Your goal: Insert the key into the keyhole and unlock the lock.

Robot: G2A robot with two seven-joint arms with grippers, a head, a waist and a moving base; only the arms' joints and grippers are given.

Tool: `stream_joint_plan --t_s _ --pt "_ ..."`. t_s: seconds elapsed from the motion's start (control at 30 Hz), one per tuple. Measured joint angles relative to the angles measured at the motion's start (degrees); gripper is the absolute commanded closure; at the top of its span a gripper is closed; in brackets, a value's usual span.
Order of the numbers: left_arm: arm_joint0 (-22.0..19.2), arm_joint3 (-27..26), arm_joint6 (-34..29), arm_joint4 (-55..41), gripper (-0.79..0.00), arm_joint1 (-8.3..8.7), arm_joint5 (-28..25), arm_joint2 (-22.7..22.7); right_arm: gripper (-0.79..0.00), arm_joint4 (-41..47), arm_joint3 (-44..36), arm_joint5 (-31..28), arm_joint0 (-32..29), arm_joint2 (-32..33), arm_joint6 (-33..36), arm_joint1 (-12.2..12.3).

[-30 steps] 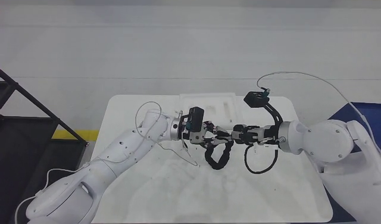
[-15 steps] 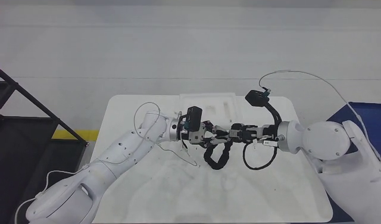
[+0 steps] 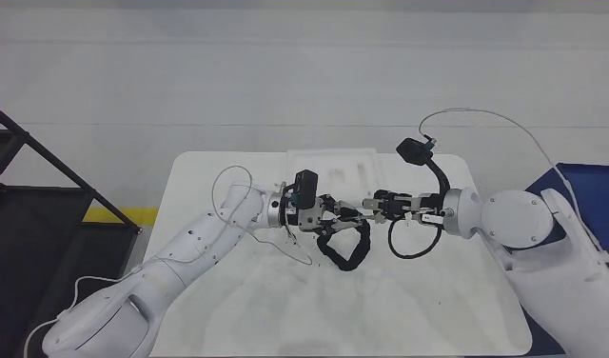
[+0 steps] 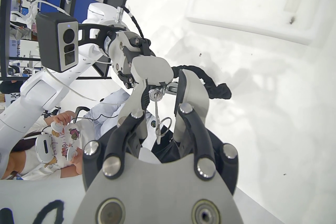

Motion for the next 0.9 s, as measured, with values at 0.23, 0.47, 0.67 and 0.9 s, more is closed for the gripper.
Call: stream_joint_plan --t_s 0.23,0.47,0.67,0.9 --pt "-0.2 2.5 -1.4 -1.2 0.0 0.1 -1.4 -0.9 -0.785 -2.3 -0.1 -10.0 -0.6 2.2 -0.2 0.5" --pt "-0.4 3.9 -3.9 -3.7 0.0 0.24 -2.2 -2.0 -0.785 -2.9 -0.3 -25.5 -2.6 3.9 1.7 1.2" --pt "-0.6 3.6 -6.8 -7.5 0.0 0.3 -2.2 -0.7 -0.785 -3.5 -0.4 -39.5 -5.4 4.6 2.8 1.7" --pt "-2.6 2.7 -11.1 -12.6 0.0 0.13 -2.2 1.2 -0.785 -3.5 -0.4 -39.3 -5.4 4.6 2.8 1.7"
